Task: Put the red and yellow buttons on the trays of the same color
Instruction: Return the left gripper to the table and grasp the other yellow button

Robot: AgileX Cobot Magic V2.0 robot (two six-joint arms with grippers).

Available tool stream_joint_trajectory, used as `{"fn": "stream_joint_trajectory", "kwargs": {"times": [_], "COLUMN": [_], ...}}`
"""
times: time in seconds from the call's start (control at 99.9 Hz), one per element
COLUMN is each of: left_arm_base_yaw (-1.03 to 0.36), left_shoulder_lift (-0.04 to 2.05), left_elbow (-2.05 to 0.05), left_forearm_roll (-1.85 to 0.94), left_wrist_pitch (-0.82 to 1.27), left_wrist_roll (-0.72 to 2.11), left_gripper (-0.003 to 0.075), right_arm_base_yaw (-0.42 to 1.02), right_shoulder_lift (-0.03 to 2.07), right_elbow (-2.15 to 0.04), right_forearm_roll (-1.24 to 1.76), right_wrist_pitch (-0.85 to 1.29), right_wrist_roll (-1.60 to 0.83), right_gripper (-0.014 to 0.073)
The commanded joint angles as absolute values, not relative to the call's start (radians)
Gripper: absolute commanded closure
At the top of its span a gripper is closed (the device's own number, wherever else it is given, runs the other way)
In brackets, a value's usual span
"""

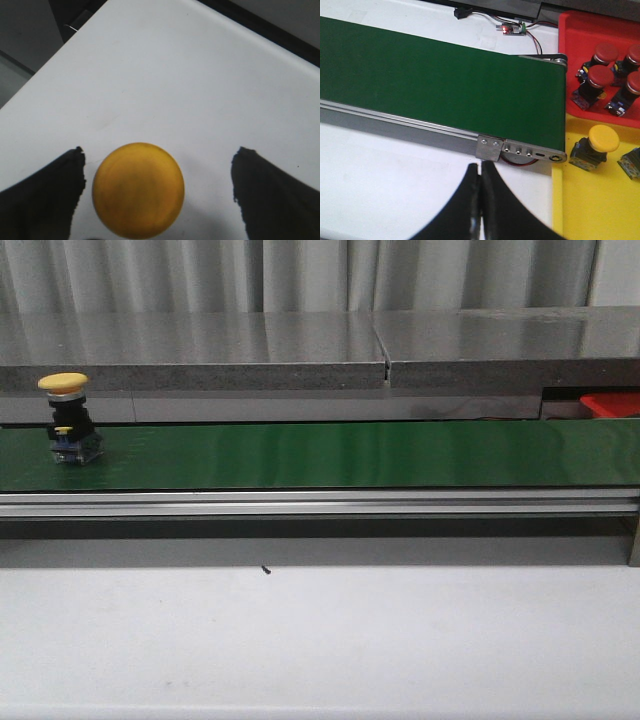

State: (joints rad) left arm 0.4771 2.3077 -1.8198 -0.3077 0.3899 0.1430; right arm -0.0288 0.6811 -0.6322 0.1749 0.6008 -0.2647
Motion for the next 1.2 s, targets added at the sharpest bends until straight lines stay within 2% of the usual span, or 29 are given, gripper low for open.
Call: {"fn": "stream_joint_trajectory", "kwargs": {"times": [0.0, 0.23, 0.44, 0.881, 1.021, 1.191], "left_arm_base_yaw": [0.474, 0.474, 0.474, 0.474, 0.461, 0.393], "left_shoulder_lift": [2.243, 2.246, 2.209, 1.919, 1.8, 1.632], "left_elbow": [-1.851, -1.851, -1.851, -1.825, -1.721, -1.486], "left_forearm_roll": [-0.324, -0.324, -0.324, -0.36, -0.368, -0.374], "left_wrist_pitch": [0.342, 0.331, 0.351, 0.595, 0.586, 0.483], "left_wrist_roll": [0.142, 0.142, 0.142, 0.142, 0.142, 0.171], "left_gripper": [0.029, 0.0578, 0.0736, 0.0739, 0.0739, 0.0739], "right_arm_base_yaw": [-0.029, -0.029, -0.029, -0.029, -0.029, -0.029], "right_shoulder_lift": [0.677, 0.677, 0.677, 0.677, 0.677, 0.677], "right_elbow": [-0.659, -0.659, -0.659, -0.659, -0.659, -0.659], "right_forearm_roll": [0.174, 0.174, 0.174, 0.174, 0.174, 0.174], "right_wrist_pitch": [0.541, 0.541, 0.541, 0.541, 0.541, 0.541], "right_wrist_roll": [-0.263, -0.263, -0.263, -0.263, -0.263, -0.263], "right_gripper": [0.0661, 0.0661, 0.0661, 0.0661, 0.0661, 0.0661]}}
